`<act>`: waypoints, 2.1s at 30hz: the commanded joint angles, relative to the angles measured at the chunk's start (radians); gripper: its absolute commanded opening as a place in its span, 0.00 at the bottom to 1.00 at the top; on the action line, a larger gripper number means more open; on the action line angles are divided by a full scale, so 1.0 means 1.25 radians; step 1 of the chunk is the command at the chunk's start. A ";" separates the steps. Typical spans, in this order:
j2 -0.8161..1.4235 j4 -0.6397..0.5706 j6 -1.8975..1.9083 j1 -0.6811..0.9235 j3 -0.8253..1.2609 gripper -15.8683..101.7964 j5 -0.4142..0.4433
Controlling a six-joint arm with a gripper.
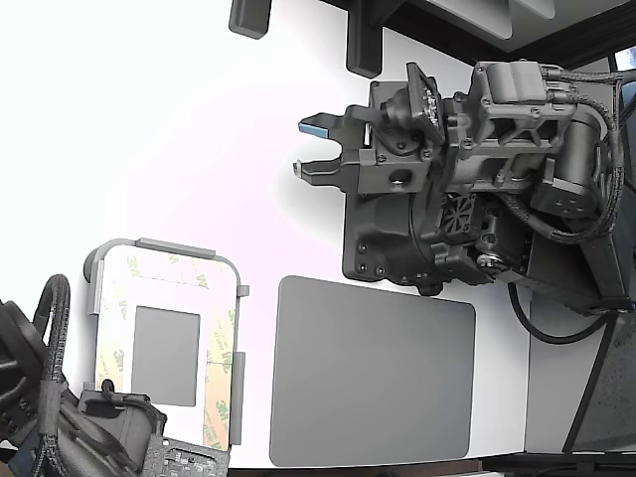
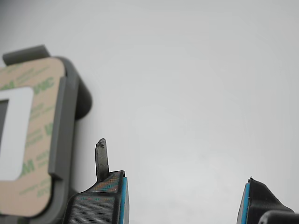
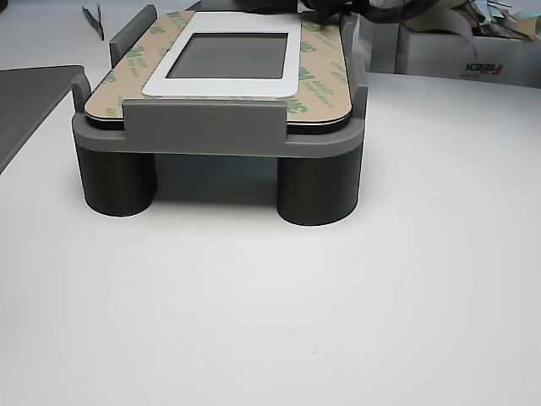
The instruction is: Peel off protective film from adhesive tape.
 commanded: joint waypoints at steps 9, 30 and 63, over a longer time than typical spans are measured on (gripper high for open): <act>-0.005 -0.072 -0.940 0.241 0.009 0.04 0.070; -0.328 -0.331 -1.037 0.326 -0.071 0.04 0.101; -0.860 -0.317 -1.194 0.691 -0.437 0.04 0.263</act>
